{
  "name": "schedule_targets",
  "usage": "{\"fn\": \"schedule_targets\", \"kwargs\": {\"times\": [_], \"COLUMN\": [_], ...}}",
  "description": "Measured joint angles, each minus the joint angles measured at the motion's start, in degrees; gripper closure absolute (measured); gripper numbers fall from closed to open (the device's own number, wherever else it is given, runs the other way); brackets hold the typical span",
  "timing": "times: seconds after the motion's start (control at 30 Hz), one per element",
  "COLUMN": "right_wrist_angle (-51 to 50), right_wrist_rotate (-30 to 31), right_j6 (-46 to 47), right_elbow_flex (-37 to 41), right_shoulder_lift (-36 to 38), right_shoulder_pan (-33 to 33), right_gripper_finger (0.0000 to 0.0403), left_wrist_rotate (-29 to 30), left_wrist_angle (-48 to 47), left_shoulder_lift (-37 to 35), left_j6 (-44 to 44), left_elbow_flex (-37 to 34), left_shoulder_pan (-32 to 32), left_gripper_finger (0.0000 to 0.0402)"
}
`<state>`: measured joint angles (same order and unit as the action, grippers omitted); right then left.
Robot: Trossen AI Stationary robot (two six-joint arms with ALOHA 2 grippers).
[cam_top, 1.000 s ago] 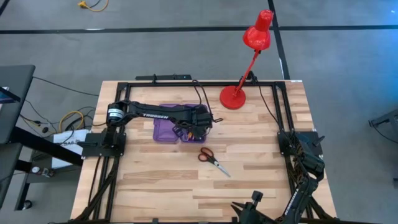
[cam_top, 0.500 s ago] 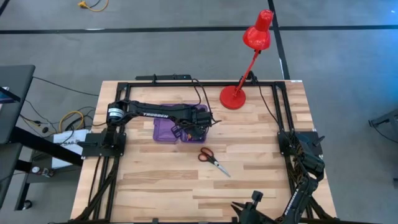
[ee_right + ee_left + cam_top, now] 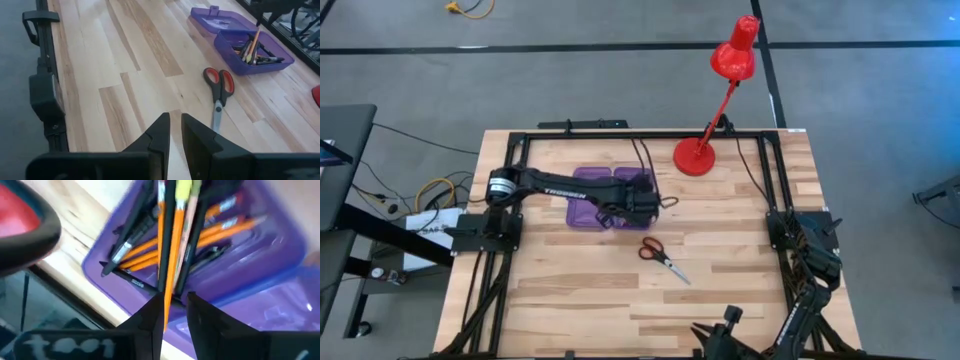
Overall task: Pick & place school supplies into a supply box
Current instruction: Put the black scissors into the violet supply box
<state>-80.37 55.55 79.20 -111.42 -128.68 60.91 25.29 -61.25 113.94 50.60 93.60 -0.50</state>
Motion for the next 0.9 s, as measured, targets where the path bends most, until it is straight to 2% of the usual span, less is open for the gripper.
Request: {"fn": "schedule_targets", "kwargs": {"times": [0.17, 0.37, 0.53, 0.63, 0.73, 0.8, 0.9], "right_wrist_angle": [-0.07, 0.51, 0.56, 0.48, 0.45, 0.32, 0.29], "right_wrist_rotate": [0.09, -0.05, -0.09, 1.25, 5.16, 6.21, 4.13], "right_j6": [-0.15, -0.14, -3.02, -7.96, -11.62, -13.14, -13.74], "right_elbow_flex": [0.55, 3.61, 4.82, 4.87, 4.87, 4.87, 4.87], "right_shoulder_lift": [0.00, -0.01, -0.01, -0.02, -0.02, 0.13, 0.24], "right_shoulder_pan": [-1.50, -4.95, -9.23, -12.07, -15.20, -17.70, -21.55], "right_gripper_finger": [0.0361, 0.0361, 0.0361, 0.0361, 0.0361, 0.0361, 0.0361], "left_wrist_rotate": [4.11, 5.70, 12.03, 18.26, 24.38, 25.92, 27.36], "left_wrist_angle": [-1.96, -5.93, -8.41, -8.54, -8.69, -8.40, -8.26], "left_shoulder_lift": [-2.58, -5.33, -5.30, -5.09, -5.10, -5.10, -5.10], "left_j6": [-14.69, -45.36, -65.74, -76.94, -89.64, -97.77, -109.86], "left_elbow_flex": [0.02, 0.04, -0.64, -3.26, -6.75, -9.99, -14.74], "left_shoulder_pan": [5.60, 15.40, 26.31, 32.63, 38.43, 41.74, 46.42], "left_gripper_finger": [0.0329, 0.0329, 0.0329, 0.0329, 0.0329, 0.0329, 0.0329]}}
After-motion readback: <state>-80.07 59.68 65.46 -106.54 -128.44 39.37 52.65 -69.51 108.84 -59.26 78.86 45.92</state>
